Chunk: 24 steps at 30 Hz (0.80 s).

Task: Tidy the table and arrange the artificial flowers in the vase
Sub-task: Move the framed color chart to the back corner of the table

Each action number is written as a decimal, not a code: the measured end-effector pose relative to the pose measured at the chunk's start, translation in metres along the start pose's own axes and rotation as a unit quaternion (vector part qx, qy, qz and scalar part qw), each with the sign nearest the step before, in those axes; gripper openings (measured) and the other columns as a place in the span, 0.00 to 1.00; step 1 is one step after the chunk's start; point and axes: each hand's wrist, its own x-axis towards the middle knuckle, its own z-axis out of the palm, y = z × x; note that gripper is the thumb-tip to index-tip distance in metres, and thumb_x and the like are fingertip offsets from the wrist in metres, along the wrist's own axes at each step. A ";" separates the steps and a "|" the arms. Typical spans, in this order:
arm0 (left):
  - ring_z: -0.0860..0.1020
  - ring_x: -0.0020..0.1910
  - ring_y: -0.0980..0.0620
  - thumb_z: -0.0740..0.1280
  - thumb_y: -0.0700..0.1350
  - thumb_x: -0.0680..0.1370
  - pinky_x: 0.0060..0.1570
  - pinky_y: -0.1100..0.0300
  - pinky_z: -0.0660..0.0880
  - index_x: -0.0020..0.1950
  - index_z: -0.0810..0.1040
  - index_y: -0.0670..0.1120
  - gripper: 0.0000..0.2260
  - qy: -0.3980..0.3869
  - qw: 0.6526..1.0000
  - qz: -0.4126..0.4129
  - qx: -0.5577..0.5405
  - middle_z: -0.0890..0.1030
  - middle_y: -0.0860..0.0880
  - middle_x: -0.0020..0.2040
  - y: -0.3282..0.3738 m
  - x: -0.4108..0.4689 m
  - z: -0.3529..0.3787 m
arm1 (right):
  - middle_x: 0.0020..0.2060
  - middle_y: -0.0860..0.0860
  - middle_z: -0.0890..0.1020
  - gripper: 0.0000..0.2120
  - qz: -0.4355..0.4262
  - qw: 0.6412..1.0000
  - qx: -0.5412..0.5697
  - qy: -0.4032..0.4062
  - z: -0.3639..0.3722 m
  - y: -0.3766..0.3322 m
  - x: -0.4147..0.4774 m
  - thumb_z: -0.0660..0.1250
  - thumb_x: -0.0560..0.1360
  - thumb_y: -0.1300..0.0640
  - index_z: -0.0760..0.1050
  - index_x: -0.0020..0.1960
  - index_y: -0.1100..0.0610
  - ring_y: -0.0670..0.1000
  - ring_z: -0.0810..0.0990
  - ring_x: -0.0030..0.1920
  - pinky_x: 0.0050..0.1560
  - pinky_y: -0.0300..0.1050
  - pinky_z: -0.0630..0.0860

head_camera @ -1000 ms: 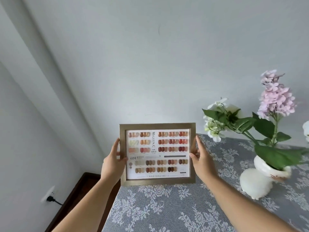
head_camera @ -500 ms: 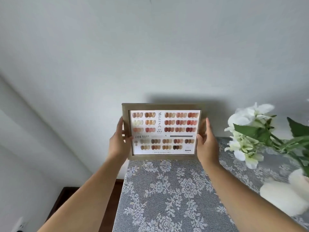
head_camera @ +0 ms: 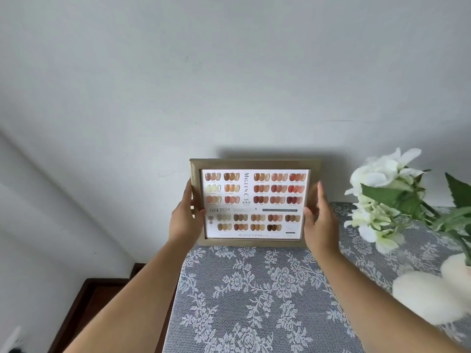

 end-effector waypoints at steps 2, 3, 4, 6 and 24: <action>0.79 0.55 0.46 0.66 0.37 0.73 0.57 0.48 0.75 0.74 0.53 0.57 0.35 0.003 1.000 0.006 0.010 0.80 0.48 0.56 -0.002 -0.002 0.001 | 0.63 0.55 0.75 0.36 0.010 1.000 0.000 -0.003 -0.002 0.001 -0.005 0.62 0.76 0.62 0.46 0.70 0.33 0.55 0.79 0.54 0.47 0.55 0.79; 0.78 0.55 0.46 0.66 0.37 0.73 0.57 0.47 0.75 0.74 0.54 0.57 0.35 0.005 1.000 0.011 0.015 0.80 0.48 0.56 -0.002 -0.003 0.001 | 0.61 0.55 0.77 0.37 0.012 1.000 0.000 -0.002 -0.001 0.003 -0.008 0.62 0.76 0.62 0.46 0.71 0.34 0.56 0.80 0.51 0.45 0.57 0.80; 0.78 0.55 0.47 0.66 0.37 0.73 0.56 0.47 0.76 0.74 0.54 0.58 0.35 0.006 1.000 0.015 0.018 0.80 0.48 0.55 -0.002 -0.004 0.001 | 0.58 0.56 0.78 0.37 0.011 1.000 0.000 -0.001 -0.001 0.005 -0.010 0.62 0.76 0.62 0.46 0.72 0.35 0.57 0.80 0.48 0.43 0.58 0.80; 0.79 0.54 0.47 0.65 0.37 0.73 0.55 0.47 0.76 0.73 0.54 0.59 0.35 0.007 1.000 0.019 0.016 0.80 0.49 0.55 -0.003 -0.007 0.002 | 0.52 0.58 0.81 0.36 0.013 1.000 -0.001 0.001 -0.002 0.008 -0.014 0.62 0.76 0.62 0.48 0.73 0.39 0.58 0.81 0.45 0.42 0.60 0.80; 0.71 0.66 0.45 0.65 0.46 0.76 0.61 0.48 0.71 0.75 0.53 0.52 0.31 0.021 0.997 0.037 0.069 0.70 0.45 0.68 0.006 -0.032 -0.018 | 0.62 0.54 0.74 0.32 0.030 0.999 0.002 -0.042 -0.025 -0.002 -0.039 0.64 0.75 0.59 0.53 0.73 0.43 0.54 0.76 0.57 0.46 0.47 0.77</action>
